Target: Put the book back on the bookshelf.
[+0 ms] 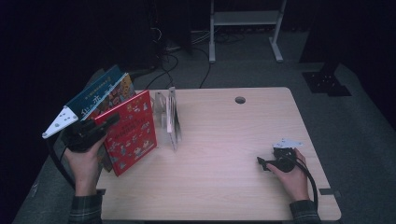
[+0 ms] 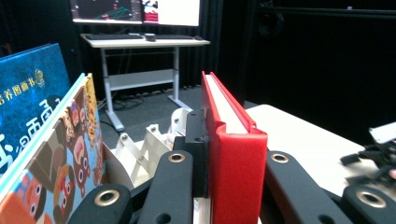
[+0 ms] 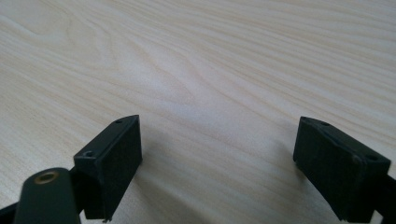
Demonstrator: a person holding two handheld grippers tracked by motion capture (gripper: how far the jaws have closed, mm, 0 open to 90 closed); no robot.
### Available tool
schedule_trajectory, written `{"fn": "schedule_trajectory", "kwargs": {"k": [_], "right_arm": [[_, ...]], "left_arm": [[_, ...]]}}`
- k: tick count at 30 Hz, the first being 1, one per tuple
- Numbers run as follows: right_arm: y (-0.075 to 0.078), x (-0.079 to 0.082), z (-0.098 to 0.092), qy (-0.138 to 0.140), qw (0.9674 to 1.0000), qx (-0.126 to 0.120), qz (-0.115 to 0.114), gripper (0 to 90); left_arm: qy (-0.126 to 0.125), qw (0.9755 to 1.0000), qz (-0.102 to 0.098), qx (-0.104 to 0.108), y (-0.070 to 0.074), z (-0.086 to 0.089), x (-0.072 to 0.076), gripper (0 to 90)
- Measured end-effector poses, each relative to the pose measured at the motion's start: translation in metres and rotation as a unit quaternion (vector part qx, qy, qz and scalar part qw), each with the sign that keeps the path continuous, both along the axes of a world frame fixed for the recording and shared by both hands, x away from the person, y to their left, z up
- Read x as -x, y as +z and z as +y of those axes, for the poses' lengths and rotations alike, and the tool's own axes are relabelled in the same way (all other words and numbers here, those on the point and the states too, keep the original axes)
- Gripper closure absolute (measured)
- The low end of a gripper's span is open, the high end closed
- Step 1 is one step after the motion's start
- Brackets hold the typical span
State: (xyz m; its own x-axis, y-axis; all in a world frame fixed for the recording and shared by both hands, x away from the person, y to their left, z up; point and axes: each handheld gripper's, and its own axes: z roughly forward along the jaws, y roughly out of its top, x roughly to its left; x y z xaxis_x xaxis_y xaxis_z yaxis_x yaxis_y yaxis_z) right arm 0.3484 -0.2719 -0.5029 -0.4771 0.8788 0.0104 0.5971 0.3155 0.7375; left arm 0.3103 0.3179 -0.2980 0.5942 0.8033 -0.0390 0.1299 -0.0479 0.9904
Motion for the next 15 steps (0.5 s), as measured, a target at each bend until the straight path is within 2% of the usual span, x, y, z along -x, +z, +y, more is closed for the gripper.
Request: {"fn": "schedule_trajectory", "kwargs": {"k": [9, 15], "right_arm": [[0.000, 0.000, 0.000, 0.001, 1.0000, 0.000, 0.000, 14.3], [0.000, 0.000, 0.000, 0.001, 1.0000, 0.000, 0.000, 14.2]], "left_arm": [[0.052, 0.9984, -0.008, -0.020, -0.006, -0.013, -0.026, 79.3], [0.067, 0.9977, -0.006, -0.006, -0.017, -0.015, -0.045, 79.3]]}}
